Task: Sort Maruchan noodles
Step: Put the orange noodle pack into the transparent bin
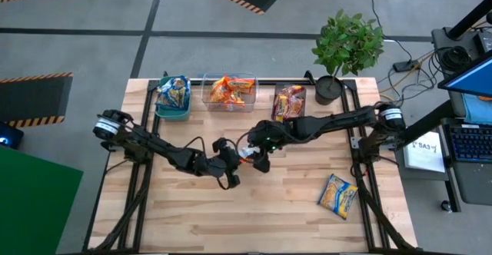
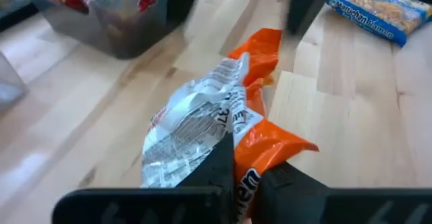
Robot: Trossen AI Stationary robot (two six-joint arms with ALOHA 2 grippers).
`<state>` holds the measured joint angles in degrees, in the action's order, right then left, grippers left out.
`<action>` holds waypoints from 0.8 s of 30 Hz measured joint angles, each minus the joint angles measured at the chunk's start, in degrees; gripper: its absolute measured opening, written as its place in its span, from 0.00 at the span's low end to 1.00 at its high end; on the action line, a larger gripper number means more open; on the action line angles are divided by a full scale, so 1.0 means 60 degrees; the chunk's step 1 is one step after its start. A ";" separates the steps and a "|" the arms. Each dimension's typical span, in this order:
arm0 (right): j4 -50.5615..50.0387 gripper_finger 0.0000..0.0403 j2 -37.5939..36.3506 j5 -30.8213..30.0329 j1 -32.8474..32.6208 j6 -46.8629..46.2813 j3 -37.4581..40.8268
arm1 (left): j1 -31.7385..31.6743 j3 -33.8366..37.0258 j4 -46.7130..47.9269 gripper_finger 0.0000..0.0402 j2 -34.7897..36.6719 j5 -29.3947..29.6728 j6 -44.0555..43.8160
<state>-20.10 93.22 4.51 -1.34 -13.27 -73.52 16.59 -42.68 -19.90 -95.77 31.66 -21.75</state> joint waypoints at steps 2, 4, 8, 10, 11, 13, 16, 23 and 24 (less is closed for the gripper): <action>-0.0168 0.54 -0.0307 0.0008 0.0000 0.0623 0.0000 | 0.0039 0.0074 -0.0025 0.00 0.0004 -0.0047 -0.0229; -0.0316 0.57 -0.0580 0.0010 -0.0043 0.1249 0.0012 | 0.0098 0.0151 -0.0076 0.00 0.0029 -0.0047 -0.0310; -0.0522 0.60 -0.0786 0.0006 -0.0267 0.1991 0.0145 | 0.0149 0.0212 -0.0109 0.00 0.0044 -0.0107 -0.0481; -0.0547 0.60 -0.0743 0.0007 -0.0456 0.2445 0.0241 | 0.0148 0.0212 -0.0122 0.00 0.0044 -0.0102 -0.0541; -0.0531 0.60 -0.0703 0.0010 -0.0543 0.2640 0.0281 | 0.0146 0.0214 -0.0147 0.00 0.0044 -0.0100 -0.0541; -0.0497 0.60 -0.0547 -0.0002 -0.0694 0.2944 0.0377 | 0.0144 0.0219 -0.0214 0.00 0.0044 -0.0086 -0.0533; -0.0279 0.59 -0.0203 -0.0568 -0.0852 0.3045 0.0444 | 0.0144 0.0219 -0.0301 0.00 0.0044 -0.0076 -0.0529; -0.0060 0.58 0.0655 -0.1843 -0.0922 0.3382 0.0444 | 0.0141 0.0219 -0.0438 0.00 0.0044 -0.0036 -0.0497; -0.0001 0.58 0.0762 -0.1887 -0.0922 0.3438 0.0444 | 0.0141 0.0219 -0.0480 0.00 0.0044 -0.0033 -0.0493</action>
<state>-20.10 97.80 -6.81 -6.87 7.35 -70.85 17.43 -41.36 -22.78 -95.50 31.46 -24.71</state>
